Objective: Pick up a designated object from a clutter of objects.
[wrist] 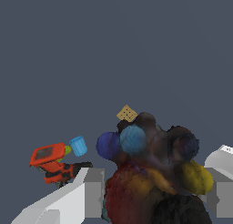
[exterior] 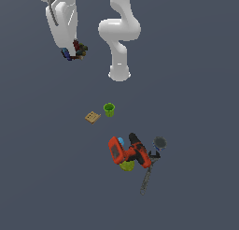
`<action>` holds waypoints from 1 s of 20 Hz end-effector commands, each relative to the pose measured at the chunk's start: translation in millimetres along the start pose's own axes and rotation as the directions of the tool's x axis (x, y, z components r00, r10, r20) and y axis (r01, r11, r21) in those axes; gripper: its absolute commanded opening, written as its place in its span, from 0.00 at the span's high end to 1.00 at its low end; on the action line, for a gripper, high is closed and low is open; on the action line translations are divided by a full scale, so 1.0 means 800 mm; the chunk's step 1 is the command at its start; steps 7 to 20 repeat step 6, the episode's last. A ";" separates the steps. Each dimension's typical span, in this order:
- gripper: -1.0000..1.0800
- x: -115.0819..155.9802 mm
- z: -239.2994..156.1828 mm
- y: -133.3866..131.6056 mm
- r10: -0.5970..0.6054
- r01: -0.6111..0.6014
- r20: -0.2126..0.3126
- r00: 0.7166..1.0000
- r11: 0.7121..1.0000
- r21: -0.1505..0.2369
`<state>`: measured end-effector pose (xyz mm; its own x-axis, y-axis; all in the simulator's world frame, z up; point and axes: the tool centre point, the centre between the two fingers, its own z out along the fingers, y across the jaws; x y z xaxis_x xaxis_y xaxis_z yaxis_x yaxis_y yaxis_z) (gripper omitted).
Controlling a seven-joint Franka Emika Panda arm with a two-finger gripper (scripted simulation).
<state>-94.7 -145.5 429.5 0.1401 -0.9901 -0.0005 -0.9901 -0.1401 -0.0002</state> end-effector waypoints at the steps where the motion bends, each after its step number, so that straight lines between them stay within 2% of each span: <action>1: 1.00 0.004 -0.011 0.001 0.000 0.000 0.000 1.000 1.000 0.000; 20: 1.00 0.006 -0.018 0.001 -0.001 0.001 0.000 1.000 1.000 0.000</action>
